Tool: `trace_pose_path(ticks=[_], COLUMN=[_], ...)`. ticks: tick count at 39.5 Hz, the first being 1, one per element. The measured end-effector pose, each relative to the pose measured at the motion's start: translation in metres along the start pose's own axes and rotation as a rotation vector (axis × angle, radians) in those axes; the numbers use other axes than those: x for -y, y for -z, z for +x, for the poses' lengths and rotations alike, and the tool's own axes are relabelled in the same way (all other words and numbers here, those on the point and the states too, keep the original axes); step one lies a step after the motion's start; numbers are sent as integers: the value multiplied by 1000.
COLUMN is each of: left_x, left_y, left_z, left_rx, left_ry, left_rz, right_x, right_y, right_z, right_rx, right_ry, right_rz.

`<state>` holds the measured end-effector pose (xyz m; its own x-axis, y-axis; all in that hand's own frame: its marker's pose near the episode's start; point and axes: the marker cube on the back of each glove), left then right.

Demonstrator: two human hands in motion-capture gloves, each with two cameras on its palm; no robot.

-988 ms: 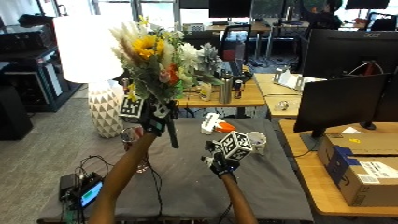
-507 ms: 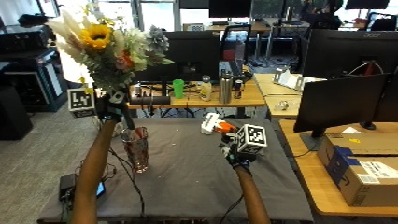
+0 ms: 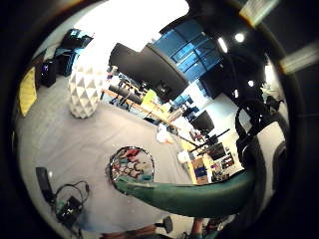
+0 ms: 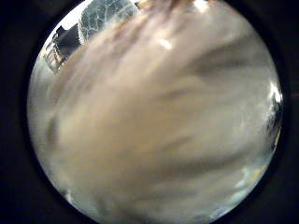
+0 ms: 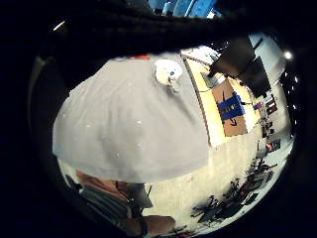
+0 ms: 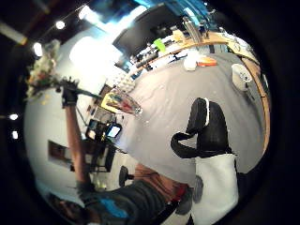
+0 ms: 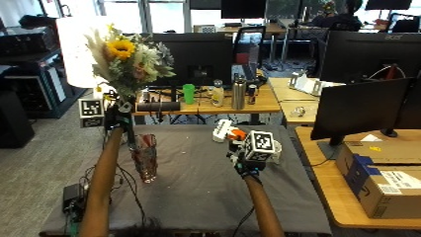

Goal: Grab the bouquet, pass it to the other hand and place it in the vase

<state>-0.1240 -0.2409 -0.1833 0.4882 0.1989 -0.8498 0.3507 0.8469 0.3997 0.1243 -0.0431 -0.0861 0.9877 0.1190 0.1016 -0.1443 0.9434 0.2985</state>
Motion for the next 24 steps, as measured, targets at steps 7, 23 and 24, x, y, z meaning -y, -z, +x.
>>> trace_pose_path(ticks=[7,23,24], left_x=[-1,-22,-28], left_y=[-33,-57,-54], left_z=[-15,-28,-25], left_rx=[72,73,115], left_ry=[72,331,345], left_rz=[-51,-296,-319], right_x=[1,-8,-9], right_y=[-6,2,3], right_z=[1,15,15], right_rx=[12,79,83], right_ry=[11,-18,-19], right_rz=[-13,-38,-38])
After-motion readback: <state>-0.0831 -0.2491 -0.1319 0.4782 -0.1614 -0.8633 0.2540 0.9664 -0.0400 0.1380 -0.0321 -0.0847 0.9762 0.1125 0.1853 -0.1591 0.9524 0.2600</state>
